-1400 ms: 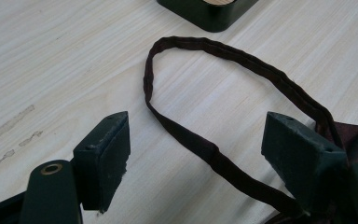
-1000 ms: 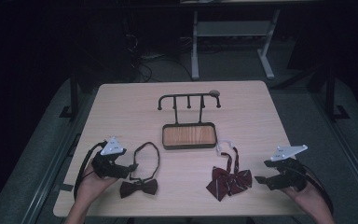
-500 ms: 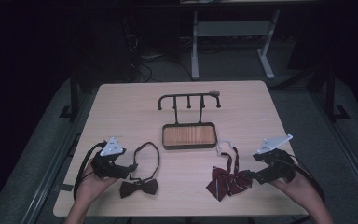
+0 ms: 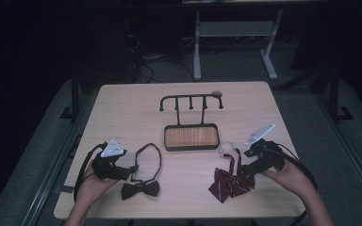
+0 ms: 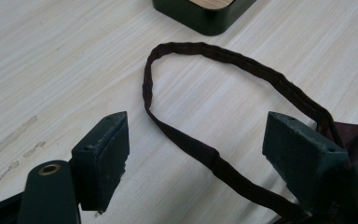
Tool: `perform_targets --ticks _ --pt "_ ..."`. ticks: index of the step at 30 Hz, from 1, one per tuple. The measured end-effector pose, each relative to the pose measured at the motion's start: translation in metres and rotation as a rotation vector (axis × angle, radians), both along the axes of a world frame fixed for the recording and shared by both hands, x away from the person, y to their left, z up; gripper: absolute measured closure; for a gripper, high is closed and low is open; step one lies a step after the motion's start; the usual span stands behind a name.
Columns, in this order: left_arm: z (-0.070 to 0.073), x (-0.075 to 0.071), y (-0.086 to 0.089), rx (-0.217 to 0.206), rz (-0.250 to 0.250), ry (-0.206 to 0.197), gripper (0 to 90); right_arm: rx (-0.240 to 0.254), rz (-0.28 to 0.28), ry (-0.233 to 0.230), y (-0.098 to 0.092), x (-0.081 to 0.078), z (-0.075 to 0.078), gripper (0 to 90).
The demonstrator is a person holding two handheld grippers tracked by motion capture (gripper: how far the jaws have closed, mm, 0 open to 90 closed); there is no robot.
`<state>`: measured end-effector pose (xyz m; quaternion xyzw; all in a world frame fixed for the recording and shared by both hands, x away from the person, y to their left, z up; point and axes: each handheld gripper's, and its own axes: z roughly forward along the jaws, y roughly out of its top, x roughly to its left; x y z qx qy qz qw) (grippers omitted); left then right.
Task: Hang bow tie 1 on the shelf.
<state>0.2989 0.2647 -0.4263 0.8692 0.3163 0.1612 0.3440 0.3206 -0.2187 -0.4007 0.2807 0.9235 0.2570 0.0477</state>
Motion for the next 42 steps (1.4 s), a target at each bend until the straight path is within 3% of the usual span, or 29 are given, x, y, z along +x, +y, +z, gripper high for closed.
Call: perform_targets --ticks 9,18,28,30,42 --pt "0.001 0.000 0.001 -0.002 -0.001 -0.008 23.2 -0.017 0.005 0.012 0.006 0.019 0.000 39.2" --pt "0.000 0.000 0.002 -0.008 0.009 -0.004 22.9 -0.051 -0.018 0.069 0.009 0.045 -0.008 40.1" --pt "0.001 0.001 0.003 -0.010 0.003 -0.009 22.9 -0.081 -0.029 0.077 0.019 0.060 -0.012 41.1" --pt "0.001 0.001 0.003 -0.009 0.005 -0.014 22.9 -0.134 -0.035 0.085 0.023 0.065 -0.018 40.9" --pt "0.002 0.002 0.003 -0.009 0.007 -0.012 22.9 -0.196 -0.098 0.108 0.029 0.080 -0.026 52.2"
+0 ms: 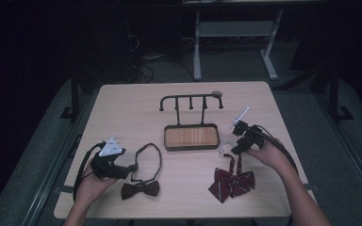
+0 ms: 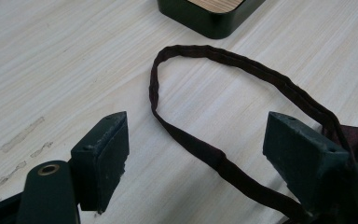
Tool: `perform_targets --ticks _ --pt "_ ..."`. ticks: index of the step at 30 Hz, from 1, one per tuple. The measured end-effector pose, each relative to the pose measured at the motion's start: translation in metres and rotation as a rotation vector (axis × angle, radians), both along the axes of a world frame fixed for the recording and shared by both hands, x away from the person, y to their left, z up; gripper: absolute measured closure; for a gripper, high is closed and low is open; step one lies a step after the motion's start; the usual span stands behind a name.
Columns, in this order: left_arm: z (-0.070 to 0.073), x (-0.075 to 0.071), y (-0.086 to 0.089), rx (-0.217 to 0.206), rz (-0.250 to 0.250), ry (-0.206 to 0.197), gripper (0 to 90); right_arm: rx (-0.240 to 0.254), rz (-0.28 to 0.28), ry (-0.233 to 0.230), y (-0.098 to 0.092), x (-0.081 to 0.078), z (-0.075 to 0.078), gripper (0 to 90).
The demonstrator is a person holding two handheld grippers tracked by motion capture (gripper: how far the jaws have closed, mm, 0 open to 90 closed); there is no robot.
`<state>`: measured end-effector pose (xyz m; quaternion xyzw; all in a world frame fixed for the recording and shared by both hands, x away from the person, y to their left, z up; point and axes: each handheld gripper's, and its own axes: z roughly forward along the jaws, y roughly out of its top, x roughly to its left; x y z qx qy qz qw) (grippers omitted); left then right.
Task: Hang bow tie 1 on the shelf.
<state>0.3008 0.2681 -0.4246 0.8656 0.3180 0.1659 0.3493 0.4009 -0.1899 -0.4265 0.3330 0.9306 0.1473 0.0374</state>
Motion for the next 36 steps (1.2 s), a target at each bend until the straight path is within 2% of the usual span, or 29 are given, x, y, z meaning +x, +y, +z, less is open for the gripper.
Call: perform_targets --ticks 5,9,15,18,19,21,24,31,32,33,36 --pt "0.000 0.000 -0.001 0.000 -0.002 0.001 22.9 -0.027 -0.015 0.009 0.001 0.004 -0.004 53.9" --pt "0.001 0.000 -0.001 -0.016 -0.009 -0.002 22.9 -0.044 -0.035 0.031 0.002 0.005 -0.010 57.9" --pt "0.001 0.000 -0.002 -0.007 -0.007 0.002 22.9 -0.058 -0.046 0.034 0.002 0.007 -0.012 62.2" --pt "0.001 0.000 -0.001 -0.012 -0.006 -0.001 22.9 -0.078 -0.032 0.021 0.003 0.007 -0.013 65.7" --pt "0.001 0.000 -0.001 -0.013 -0.006 -0.002 22.9 -0.075 -0.030 0.021 0.004 0.007 -0.014 68.9" --pt "0.001 0.000 -0.001 -0.013 -0.006 -0.001 22.9 -0.074 -0.030 0.020 0.004 0.007 -0.014 69.1" --pt "0.002 0.000 -0.001 -0.013 -0.005 -0.004 22.9 -0.082 -0.031 0.017 0.006 0.007 -0.014 75.5" --pt "0.001 -0.001 -0.004 -0.004 -0.009 -0.003 22.9 -0.078 -0.024 0.028 0.005 0.007 -0.014 82.8" --pt "0.001 -0.001 -0.004 -0.002 -0.011 -0.004 22.9 -0.072 -0.019 0.028 0.004 0.007 -0.013 83.3" --pt "0.001 -0.001 -0.004 -0.002 -0.009 -0.007 22.9 -0.042 -0.017 0.029 0.004 0.005 -0.010 83.7" --pt "0.002 -0.002 -0.004 -0.002 -0.004 -0.017 23.0 -0.027 -0.004 0.016 0.003 0.003 -0.005 83.9"
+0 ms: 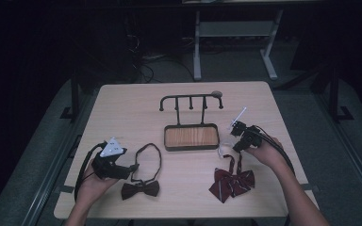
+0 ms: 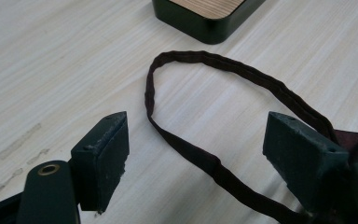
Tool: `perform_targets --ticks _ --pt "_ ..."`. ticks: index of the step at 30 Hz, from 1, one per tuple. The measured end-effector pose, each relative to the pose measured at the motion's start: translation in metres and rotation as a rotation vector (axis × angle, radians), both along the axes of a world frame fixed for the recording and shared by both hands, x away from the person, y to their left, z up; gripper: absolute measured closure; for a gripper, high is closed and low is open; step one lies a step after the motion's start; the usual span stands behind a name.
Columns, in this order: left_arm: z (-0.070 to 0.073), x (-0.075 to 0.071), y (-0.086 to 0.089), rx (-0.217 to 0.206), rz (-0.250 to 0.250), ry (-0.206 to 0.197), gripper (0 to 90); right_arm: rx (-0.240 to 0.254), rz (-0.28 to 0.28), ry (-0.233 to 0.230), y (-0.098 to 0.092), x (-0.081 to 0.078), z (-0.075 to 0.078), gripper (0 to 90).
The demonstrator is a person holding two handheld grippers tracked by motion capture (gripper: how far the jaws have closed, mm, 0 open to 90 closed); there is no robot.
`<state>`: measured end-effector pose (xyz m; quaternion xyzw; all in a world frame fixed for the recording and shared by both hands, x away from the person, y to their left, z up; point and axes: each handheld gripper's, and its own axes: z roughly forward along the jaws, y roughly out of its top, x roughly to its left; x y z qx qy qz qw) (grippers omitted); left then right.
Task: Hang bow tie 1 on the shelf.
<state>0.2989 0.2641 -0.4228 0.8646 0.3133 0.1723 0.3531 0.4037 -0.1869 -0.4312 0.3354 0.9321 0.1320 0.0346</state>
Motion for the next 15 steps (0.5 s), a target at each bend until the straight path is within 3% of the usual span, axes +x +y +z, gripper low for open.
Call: perform_targets --ticks 8,15 --pt "0.000 0.000 0.000 0.003 -0.003 -0.002 23.0 0.033 -0.011 0.016 -0.009 -0.003 0.008 83.8" --pt "0.001 -0.001 -0.001 0.002 -0.006 -0.014 22.9 0.053 0.012 -0.001 -0.015 -0.012 0.015 83.8"
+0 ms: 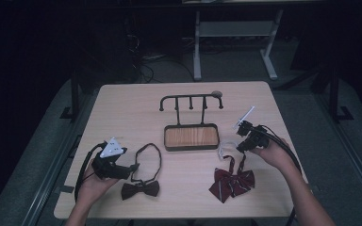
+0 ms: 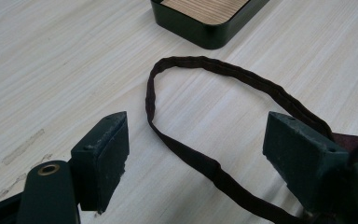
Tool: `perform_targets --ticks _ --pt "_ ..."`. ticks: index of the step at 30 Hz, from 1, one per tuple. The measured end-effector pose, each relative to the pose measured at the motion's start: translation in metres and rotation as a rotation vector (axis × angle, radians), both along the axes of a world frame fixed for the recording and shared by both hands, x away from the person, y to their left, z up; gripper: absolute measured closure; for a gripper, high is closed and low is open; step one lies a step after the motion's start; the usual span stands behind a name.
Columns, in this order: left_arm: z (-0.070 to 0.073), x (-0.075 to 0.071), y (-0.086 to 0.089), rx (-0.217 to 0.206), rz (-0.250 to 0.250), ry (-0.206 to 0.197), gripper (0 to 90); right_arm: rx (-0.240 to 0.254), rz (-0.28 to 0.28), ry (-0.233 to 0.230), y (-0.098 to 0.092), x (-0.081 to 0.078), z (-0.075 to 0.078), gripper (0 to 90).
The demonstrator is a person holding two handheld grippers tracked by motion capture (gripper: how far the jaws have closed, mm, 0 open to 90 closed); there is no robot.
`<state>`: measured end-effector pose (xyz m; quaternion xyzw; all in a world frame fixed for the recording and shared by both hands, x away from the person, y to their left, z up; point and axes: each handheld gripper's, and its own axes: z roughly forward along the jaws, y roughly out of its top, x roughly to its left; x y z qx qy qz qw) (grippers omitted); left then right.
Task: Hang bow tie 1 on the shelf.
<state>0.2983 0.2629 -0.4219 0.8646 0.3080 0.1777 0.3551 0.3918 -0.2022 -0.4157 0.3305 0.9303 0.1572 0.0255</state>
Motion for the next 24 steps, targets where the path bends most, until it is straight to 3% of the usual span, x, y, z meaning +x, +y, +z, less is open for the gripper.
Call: perform_targets --ticks 15,24 --pt "-0.002 0.000 -0.001 0.004 -0.001 0.005 22.6 0.074 0.076 -0.028 -0.003 -0.015 0.026 83.7" --pt "-0.001 0.000 -0.001 -0.005 0.003 0.007 22.6 0.085 0.111 -0.020 -0.001 -0.017 0.039 83.6"
